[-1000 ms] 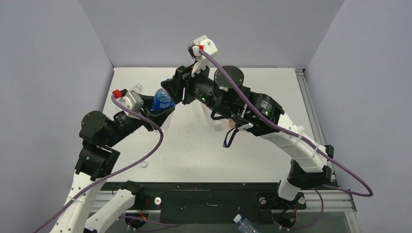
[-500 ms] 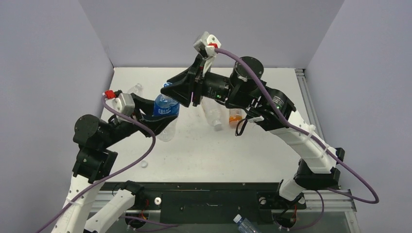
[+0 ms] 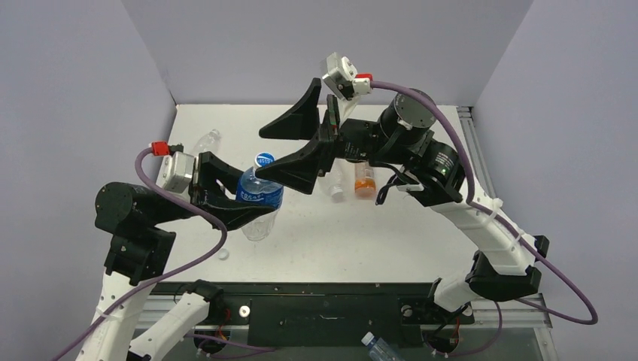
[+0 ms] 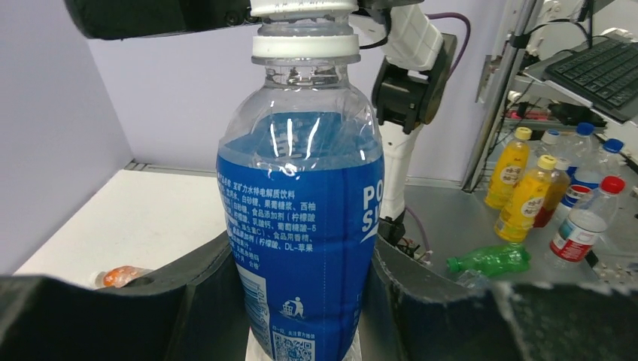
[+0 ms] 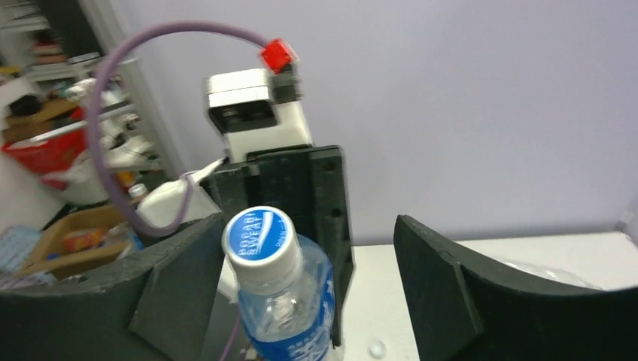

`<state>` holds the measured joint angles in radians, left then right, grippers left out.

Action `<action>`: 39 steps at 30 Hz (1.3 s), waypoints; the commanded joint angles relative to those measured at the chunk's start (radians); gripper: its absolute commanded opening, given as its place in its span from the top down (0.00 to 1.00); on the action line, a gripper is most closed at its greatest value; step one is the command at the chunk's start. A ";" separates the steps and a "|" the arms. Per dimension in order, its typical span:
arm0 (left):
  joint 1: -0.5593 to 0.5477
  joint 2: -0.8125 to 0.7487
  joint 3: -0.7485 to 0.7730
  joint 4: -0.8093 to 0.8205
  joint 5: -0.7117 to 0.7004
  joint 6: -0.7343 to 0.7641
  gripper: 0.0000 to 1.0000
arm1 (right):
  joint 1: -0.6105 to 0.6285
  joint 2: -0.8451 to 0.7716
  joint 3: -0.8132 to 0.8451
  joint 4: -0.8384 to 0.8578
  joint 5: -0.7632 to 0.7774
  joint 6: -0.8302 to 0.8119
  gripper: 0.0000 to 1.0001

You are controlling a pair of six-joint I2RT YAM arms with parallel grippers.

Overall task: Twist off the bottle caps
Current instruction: Unscrew the bottle cap from the plastic bottle.

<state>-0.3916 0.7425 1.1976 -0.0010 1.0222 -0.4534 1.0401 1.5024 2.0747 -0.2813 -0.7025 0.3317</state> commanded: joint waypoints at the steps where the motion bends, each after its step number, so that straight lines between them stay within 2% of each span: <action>1: -0.001 -0.003 0.013 -0.068 -0.072 0.154 1.00 | 0.017 -0.073 0.029 -0.104 0.324 -0.098 0.22; 4: -0.001 -0.008 -0.001 -0.135 -0.188 0.284 1.00 | 0.104 -0.093 0.048 -0.177 0.544 -0.155 0.21; 5: 0.000 -0.010 -0.005 -0.155 -0.241 0.346 1.00 | 0.129 -0.090 0.081 -0.195 0.669 -0.186 0.21; 8: -0.001 -0.012 -0.032 -0.169 -0.344 0.451 1.00 | 0.214 0.004 0.215 -0.327 0.928 -0.214 0.20; 9: -0.001 -0.012 -0.035 -0.176 -0.381 0.471 1.00 | 0.225 0.052 0.288 -0.377 0.962 -0.217 0.20; 12: -0.001 -0.019 -0.055 -0.181 -0.437 0.534 1.00 | 0.234 0.115 0.347 -0.411 1.044 -0.202 0.20; 16: -0.001 -0.020 -0.069 -0.189 -0.495 0.559 1.00 | 0.235 0.156 0.342 -0.380 1.044 -0.179 0.28; 24: -0.001 -0.013 -0.068 -0.206 -0.492 0.561 1.00 | 0.219 0.184 0.310 -0.310 0.963 -0.139 0.44; 30: -0.001 -0.014 -0.064 -0.193 -0.486 0.539 1.00 | 0.145 0.188 0.269 -0.291 0.869 -0.058 0.56; 34: -0.001 -0.017 -0.064 -0.184 -0.477 0.526 1.00 | 0.116 0.179 0.237 -0.271 0.825 -0.027 0.70; 39: -0.003 -0.012 -0.061 -0.174 -0.471 0.508 1.00 | 0.110 0.179 0.232 -0.269 0.793 -0.028 0.83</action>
<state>-0.3908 0.7391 1.1168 -0.2371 0.5289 0.0753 1.1584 1.7092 2.3112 -0.5823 0.1329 0.2867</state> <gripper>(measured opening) 0.405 0.305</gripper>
